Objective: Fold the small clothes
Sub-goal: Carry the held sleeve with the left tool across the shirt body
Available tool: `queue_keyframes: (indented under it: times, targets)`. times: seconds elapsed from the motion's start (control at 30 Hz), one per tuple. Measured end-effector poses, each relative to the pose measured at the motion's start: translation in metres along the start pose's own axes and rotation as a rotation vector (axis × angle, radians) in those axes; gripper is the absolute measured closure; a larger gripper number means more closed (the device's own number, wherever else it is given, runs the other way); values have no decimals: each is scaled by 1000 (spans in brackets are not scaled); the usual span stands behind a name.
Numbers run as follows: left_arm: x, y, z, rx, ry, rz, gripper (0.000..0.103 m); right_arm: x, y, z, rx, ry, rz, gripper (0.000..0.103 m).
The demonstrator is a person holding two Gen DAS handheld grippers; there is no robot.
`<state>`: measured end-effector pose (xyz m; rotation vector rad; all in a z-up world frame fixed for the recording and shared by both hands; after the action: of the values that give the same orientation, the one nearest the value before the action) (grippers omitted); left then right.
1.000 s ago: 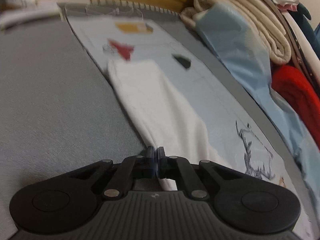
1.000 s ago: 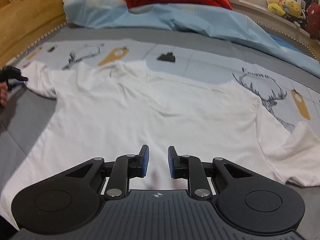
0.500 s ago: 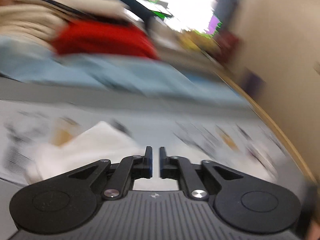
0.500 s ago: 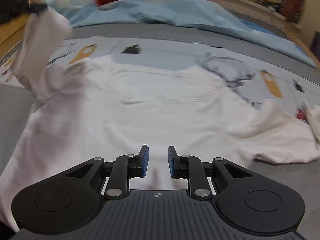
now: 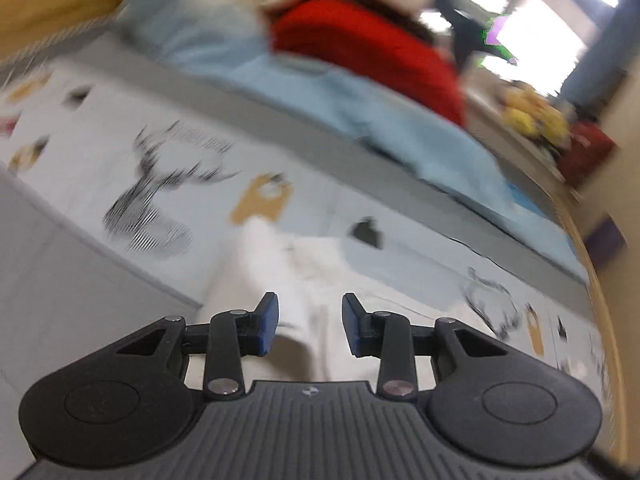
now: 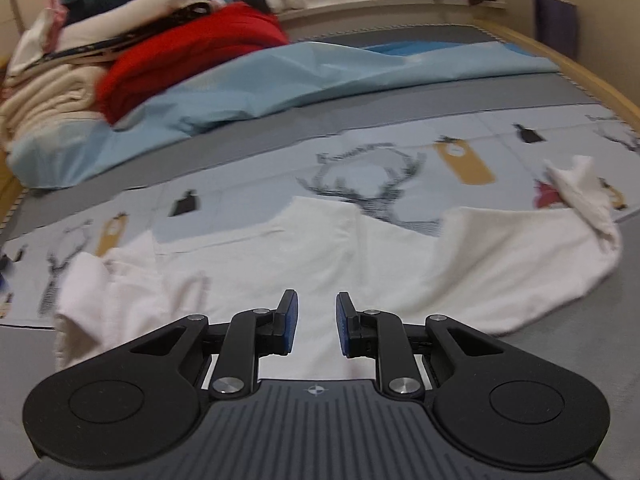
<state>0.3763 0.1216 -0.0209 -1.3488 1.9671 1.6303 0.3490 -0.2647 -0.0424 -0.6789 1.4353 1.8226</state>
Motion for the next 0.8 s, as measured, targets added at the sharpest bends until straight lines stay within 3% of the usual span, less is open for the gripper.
queue_keyframes:
  times: [0.13, 0.3, 0.37, 0.43, 0.53, 0.8]
  targets:
    - [-11, -25, 23, -55, 78, 32, 65, 4, -9, 43, -105, 52, -11, 82]
    - [-9, -40, 29, -53, 112, 92, 65, 19, -23, 105, -261, 132, 21, 81]
    - [-7, -39, 37, -64, 129, 102, 65, 31, -30, 134, -315, 200, 40, 69]
    - [-10, -37, 43, -92, 133, 94, 65, 46, -39, 157, -338, 278, 48, 62]
    - [-19, -31, 49, -122, 120, 62, 65, 66, -54, 184, -347, 353, 68, 62]
    - [-29, -32, 64, -139, 135, 66, 65, 94, -84, 217, -362, 388, 129, 65]
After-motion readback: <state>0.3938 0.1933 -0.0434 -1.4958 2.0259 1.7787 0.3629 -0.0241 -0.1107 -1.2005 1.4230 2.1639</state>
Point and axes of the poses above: each gripper's, at about its wrist camera, not at the fingertips, and y roughly against the way its jaws point, z to its left, x to its underside, the point moved 4 cm from there along -y, roughly the way its jaws point, and after that the axes turned 10 degrees about -z, right-handed, at the moved point
